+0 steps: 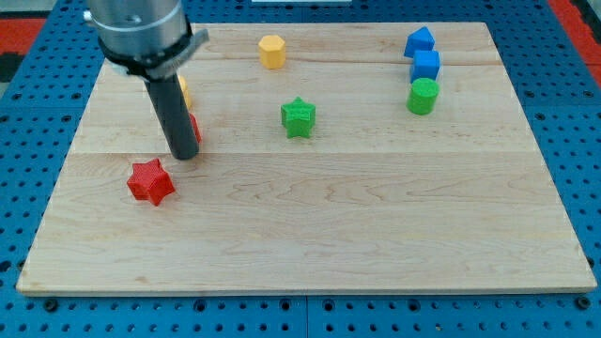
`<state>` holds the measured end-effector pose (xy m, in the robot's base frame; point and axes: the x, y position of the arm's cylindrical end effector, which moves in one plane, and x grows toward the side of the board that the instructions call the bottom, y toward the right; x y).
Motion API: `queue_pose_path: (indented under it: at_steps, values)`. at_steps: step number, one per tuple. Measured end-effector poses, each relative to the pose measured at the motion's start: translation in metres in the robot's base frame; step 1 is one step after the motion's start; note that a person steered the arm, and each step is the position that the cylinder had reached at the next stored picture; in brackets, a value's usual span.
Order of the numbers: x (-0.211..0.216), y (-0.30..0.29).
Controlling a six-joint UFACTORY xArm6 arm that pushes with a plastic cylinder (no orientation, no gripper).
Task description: Move green star towards the right side of the board
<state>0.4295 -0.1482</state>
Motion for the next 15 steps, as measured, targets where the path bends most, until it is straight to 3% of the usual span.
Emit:
queue_pose_path:
  at_steps: [1,4,6,8,10,11,12,14,15]
  values:
    - [-0.032,0.009]
    - [-0.054,0.092]
    - [-0.047,0.146]
    - [-0.019,0.129]
    - [-0.038,0.177]
    - [0.002,0.232]
    - [0.01,0.233]
    - [-0.024,0.268]
    - [-0.021,0.284]
